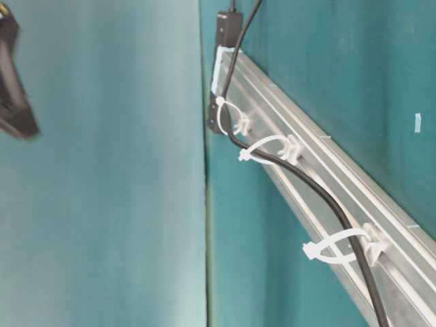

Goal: Pass the USB cable through three rings with both arms.

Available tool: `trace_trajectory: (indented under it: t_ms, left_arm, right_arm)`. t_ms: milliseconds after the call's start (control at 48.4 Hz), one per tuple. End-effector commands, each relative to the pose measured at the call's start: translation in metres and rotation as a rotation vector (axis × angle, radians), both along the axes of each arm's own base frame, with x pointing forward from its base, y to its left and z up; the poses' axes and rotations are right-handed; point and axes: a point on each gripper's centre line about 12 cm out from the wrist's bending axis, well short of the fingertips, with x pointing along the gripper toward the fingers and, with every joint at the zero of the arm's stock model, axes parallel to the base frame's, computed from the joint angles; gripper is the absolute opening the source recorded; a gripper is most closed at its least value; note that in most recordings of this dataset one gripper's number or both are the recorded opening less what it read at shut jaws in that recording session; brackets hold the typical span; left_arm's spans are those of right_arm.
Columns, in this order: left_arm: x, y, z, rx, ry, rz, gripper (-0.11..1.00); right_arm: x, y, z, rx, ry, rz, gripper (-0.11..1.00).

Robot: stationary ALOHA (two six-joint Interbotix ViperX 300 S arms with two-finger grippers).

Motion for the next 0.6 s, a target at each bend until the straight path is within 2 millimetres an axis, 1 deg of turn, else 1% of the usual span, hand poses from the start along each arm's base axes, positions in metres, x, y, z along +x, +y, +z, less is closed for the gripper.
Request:
trace_trajectory:
  t_ms: [0,248,434,578]
  left_arm:
    - [-0.017,0.005,0.026,0.029,-0.096,0.023,0.99]
    - [-0.033,0.006,0.043,0.053,-0.160,0.031,0.99]
    - [-0.038,0.008,0.047,0.071,-0.168,0.039,0.99]
    - [-0.039,0.008,0.048,0.081,-0.169,0.039,0.99]
  right_arm:
    - [-0.015,-0.001,0.009,0.008,-0.081,-0.032,0.86]
    - [-0.057,0.008,0.016,0.042,-0.208,-0.066,0.86]
    - [-0.080,0.014,0.019,0.154,-0.267,-0.103,0.86]
    - [-0.091,0.016,0.019,0.248,-0.310,-0.135,0.86]
